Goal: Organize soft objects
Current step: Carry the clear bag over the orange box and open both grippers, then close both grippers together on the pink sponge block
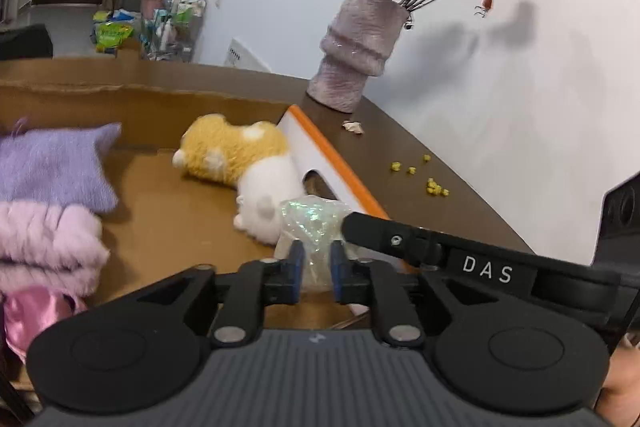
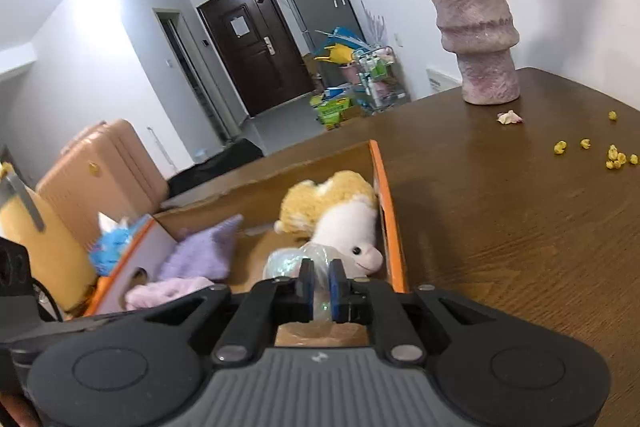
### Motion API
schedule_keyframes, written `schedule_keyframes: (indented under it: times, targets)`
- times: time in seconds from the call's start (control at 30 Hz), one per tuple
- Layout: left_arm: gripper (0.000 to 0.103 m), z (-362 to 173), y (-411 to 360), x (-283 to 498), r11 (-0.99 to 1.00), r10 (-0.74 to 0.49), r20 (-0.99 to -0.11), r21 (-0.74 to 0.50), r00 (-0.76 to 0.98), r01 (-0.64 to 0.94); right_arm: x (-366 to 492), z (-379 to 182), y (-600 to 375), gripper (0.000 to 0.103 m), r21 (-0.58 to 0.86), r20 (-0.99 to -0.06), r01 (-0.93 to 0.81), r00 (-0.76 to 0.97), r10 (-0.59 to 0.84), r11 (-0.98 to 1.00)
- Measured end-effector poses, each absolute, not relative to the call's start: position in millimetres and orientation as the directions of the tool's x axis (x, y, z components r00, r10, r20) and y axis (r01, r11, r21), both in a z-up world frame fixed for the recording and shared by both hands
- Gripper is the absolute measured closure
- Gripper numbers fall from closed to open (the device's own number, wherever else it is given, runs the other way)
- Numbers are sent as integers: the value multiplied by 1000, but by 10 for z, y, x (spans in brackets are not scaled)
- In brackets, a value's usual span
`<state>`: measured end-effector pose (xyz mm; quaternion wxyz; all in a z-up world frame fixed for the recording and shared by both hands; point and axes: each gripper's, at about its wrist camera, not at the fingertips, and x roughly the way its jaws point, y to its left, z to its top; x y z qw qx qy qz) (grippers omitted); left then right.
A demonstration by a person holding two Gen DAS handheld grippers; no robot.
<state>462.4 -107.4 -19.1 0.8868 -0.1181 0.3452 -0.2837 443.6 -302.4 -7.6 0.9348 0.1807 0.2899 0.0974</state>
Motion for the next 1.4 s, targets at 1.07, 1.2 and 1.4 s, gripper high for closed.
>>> schedule_keyframes:
  times: [1.07,1.2,1.4]
  targets:
    - [0,235,447,1467,991,-131,-405,-35,905,128,1608,145,-2607,16,154,-327,-237,904,276,959]
    - [0,85,472,1250,993,-116,-453,-28,884,116,1262,-110,-2610,16,224,-366,-237,879,307,945]
    - [0,79,449,1136,993,-116,-456,-33,883,114,1081,-148,-2615,16,250,-371,-236,873,318,939]
